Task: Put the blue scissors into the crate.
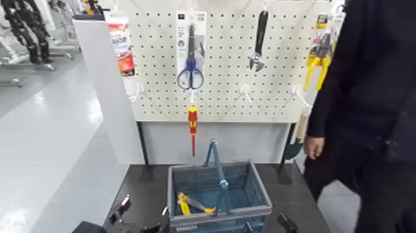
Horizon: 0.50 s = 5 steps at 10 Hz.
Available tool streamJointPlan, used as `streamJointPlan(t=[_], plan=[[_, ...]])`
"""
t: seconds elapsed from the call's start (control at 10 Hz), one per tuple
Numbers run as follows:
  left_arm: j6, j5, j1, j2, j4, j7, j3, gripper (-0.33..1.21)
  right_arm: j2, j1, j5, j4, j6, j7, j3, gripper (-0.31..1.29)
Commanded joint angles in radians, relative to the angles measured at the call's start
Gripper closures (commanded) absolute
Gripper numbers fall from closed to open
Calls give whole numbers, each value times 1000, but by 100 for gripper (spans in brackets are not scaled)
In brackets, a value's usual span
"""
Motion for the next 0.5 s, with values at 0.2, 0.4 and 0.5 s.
streamJointPlan(t=[0.2, 0.4, 0.5], plan=[[-1, 8, -1, 12, 1, 3, -13, 11, 6, -2, -2, 3, 2, 0, 2, 16], [1, 8, -3, 11, 1, 3, -13, 11, 8, -2, -2, 3, 3, 0, 2, 16], [1, 8, -4, 11, 1, 3, -13, 11, 6, -2, -3, 3, 3, 0, 2, 16]])
